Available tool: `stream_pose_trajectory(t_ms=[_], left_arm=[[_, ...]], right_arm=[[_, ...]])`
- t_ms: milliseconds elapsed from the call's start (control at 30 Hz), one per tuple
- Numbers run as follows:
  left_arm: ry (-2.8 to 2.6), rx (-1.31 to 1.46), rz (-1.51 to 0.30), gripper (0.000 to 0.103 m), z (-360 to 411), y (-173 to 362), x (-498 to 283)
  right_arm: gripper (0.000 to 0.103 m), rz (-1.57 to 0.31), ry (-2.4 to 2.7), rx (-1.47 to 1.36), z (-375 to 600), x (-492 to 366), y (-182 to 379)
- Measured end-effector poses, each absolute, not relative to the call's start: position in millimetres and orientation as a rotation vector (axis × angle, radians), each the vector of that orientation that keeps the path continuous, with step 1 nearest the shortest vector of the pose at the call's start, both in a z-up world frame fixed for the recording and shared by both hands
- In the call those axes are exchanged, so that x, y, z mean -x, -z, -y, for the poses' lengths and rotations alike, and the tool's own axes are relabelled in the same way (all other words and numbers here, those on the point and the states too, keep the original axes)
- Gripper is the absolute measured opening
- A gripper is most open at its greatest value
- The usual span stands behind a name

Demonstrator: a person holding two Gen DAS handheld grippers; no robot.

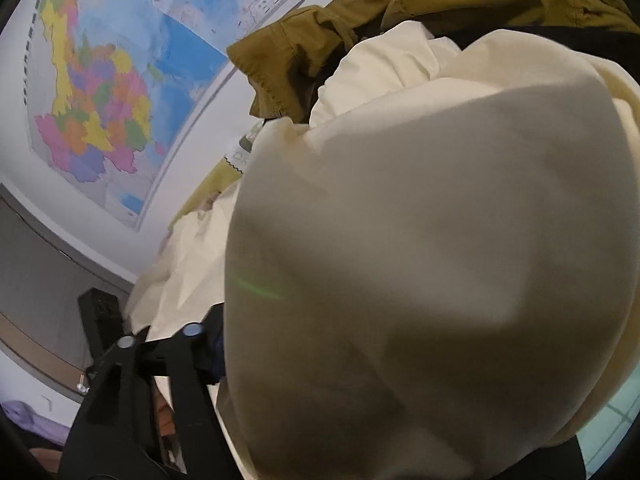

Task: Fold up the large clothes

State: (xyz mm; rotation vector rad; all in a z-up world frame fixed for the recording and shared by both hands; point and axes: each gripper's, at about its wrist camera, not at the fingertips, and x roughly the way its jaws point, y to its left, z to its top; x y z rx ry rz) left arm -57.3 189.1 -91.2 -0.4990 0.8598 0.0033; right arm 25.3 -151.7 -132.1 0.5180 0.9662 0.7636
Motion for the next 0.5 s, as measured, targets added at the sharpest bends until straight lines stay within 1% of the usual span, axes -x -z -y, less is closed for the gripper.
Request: stream_pose_trajectory(t_ms=[33, 67, 167, 200, 367, 500], left_arm=[[-0.006, 0.499, -0.864, 0.069, -188.9, 89.9, 57.3], [-0.006, 0.501, -0.857, 0.062, -188.8, 85.7, 59.0], [-0.011, 0.468, -0.835, 0.044, -188.4, 68.2, 62.7], [0.001, 0.459, -0.822, 0.04, -189.0, 59.3, 64.4], [0.072, 0.403, -0.738, 0.034, -192.3, 8.2, 71.3], [0.09, 0.368, -0.657, 0.032, -207.6, -35.0, 74.6]], right_arm=[[0.046, -0.961, -0.768, -0.516, 151.6, -24.2, 130.2], [0.038, -0.955, -0.776, -0.518, 151.7, -22.8, 127.1], [0.028, -0.896, -0.811, -0.491, 151.5, -11.5, 99.6], [0.027, -0.868, -0.825, -0.481, 150.5, -7.9, 87.4], [0.022, -0.737, -0.889, -0.424, 138.3, 5.1, 22.8], [0.021, -0.646, -0.969, -0.397, 116.1, 4.7, -27.3]])
